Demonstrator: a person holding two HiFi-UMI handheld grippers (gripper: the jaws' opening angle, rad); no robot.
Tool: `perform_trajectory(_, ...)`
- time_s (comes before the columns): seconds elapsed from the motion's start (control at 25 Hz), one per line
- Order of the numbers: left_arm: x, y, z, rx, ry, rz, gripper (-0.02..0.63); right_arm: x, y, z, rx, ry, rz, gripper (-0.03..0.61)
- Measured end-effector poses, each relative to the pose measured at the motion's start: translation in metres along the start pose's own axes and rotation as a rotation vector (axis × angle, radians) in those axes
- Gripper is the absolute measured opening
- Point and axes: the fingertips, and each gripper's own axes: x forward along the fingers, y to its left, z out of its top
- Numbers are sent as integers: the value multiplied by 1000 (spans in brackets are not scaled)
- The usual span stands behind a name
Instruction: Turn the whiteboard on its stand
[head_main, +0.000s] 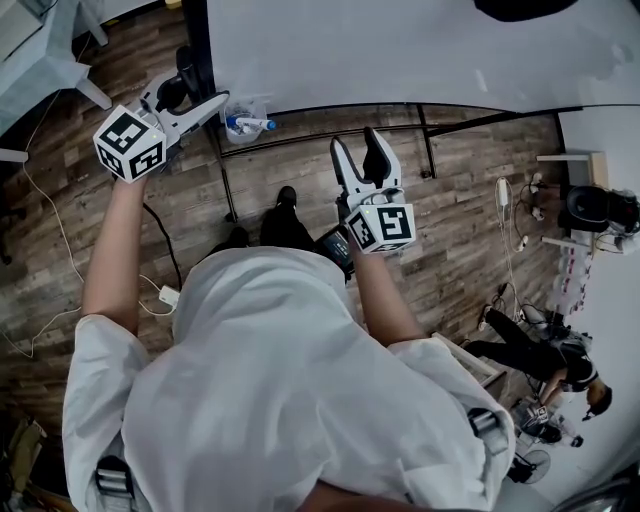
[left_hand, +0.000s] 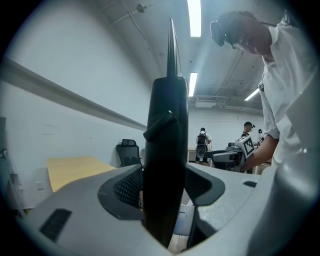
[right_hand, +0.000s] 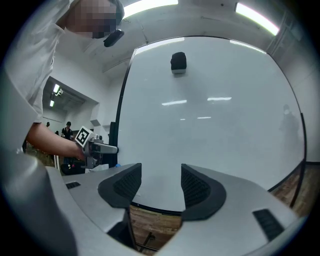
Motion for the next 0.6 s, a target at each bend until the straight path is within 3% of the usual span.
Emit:
perform_trajectory(0.32,4,-3,-1,-13,1,-12,190,-12,-9,-7,14,6,-26,230)
perform_trajectory(0.6,-1,-2,-1,11,12,-26,180,-13,-2,-10,12,11,-32,229)
